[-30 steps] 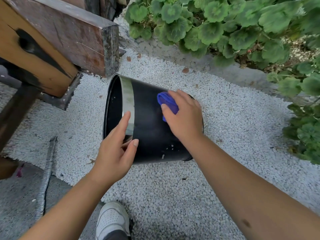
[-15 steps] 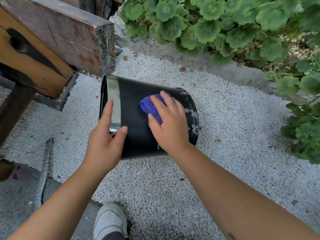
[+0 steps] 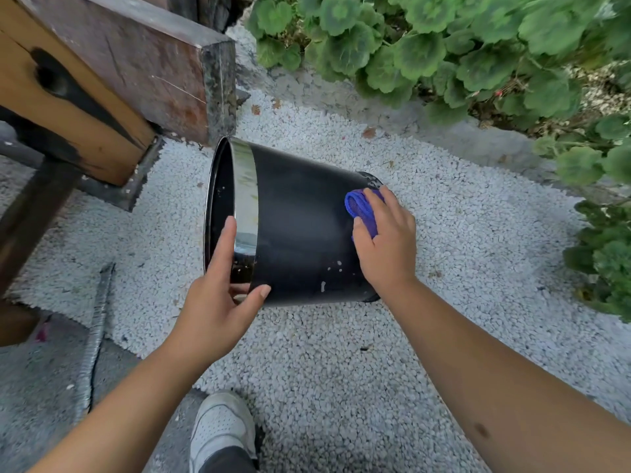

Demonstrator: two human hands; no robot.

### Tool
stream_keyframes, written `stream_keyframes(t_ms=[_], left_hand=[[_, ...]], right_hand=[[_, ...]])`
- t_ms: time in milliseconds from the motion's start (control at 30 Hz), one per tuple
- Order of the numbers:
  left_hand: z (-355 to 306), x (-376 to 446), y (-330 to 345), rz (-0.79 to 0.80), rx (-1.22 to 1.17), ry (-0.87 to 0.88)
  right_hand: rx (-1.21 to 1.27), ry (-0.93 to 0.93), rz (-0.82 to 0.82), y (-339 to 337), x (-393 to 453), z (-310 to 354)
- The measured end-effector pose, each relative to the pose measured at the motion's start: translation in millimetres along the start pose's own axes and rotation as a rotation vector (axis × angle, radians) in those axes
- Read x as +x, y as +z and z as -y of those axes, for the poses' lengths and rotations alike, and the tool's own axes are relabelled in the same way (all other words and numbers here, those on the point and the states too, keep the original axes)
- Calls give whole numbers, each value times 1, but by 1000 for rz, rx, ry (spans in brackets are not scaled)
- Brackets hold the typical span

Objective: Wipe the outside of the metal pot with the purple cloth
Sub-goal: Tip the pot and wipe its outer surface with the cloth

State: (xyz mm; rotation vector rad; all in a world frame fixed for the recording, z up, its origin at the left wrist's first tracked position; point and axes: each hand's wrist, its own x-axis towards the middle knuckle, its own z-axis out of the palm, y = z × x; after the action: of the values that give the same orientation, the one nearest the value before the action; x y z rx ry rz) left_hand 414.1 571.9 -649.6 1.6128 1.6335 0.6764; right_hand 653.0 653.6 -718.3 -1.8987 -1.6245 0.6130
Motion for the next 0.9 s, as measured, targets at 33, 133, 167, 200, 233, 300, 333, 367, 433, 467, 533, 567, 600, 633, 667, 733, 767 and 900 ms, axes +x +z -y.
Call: stream_keyframes(t_ms=[33,133,167,200,233,300,333,367,433,467,533,567,600,633,667,733,767,900], left_hand=[[1,0,-1,24,2,-23],[0,13,-3,13,-46,-26],[-4,18,-4,8,-76,-19],[-9,22,-4,6,-114,-5],[-14,27,-4,10,-148,16],[-24,34,-4,-1,-212,45],[-28,38,-3,-16,-244,43],[-34,40,-4,-35,-268,44],[-41,44,-6,-55,-260,72],[-44,44,-7,-59,-228,90],[-43,40,-10,-51,-201,75],[-40,38,-11,-27,-224,56],[-37,36,-14,0,-241,36],[-33,35,-16,26,-249,16],[-29,34,-19,50,-238,4],[-23,34,-21,48,-163,-4],[-21,33,-21,22,-106,-6],[-27,35,-19,-32,35,-36]], right_hand=[[-8,-4,-4,1,1,1],[6,28,-15,-2,6,3],[45,53,-17,-5,8,6],[97,72,-21,-9,10,11],[151,75,-25,-12,11,21],[220,-11,-18,-16,8,52],[235,-88,-6,-17,4,69],[243,-170,5,-17,0,87],[242,-304,-13,-14,-9,112],[230,-344,-42,-11,-12,119],[187,-369,-61,-6,-17,124],[160,-365,-43,-5,-17,122],[136,-349,-18,-3,-15,118],[117,-325,6,-2,-13,113],[103,-297,26,-1,-9,106],[77,-243,59,2,-2,88],[63,-213,65,2,1,79],[18,-64,52,0,16,41]])
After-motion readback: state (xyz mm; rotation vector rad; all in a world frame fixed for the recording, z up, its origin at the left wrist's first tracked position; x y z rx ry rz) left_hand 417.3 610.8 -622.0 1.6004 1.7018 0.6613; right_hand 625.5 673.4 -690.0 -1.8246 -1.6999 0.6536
